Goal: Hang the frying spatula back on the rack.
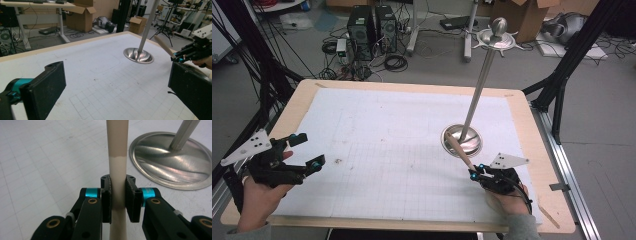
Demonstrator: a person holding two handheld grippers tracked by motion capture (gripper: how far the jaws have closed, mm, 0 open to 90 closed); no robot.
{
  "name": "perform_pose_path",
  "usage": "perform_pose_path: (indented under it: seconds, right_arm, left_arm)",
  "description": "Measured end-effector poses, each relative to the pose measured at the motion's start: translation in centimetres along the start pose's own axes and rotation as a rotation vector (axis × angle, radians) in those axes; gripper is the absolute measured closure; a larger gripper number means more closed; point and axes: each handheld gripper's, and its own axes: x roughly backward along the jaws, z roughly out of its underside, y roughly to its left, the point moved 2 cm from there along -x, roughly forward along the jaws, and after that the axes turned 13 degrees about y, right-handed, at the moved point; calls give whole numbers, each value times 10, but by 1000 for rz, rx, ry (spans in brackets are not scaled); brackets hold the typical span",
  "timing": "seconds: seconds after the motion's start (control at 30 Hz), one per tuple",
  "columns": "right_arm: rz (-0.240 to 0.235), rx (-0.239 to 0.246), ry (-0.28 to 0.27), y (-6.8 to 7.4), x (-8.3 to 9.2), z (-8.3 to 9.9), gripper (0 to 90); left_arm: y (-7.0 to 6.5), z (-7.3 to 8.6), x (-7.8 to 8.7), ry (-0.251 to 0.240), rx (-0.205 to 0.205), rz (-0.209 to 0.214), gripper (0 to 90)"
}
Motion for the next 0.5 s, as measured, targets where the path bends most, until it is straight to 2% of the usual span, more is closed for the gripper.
perform_pose_path:
  seconds: [0.37, 0.5]
  right_arm:
    - [-13, -14, -49, -5, 14, -5, 779]
    - [-33, -26, -80, -9, 24, -6, 779]
  left_arm:
    - [0, 1, -1, 3, 2, 0, 18]
    - [-1, 1, -2, 4, 4, 2, 18]
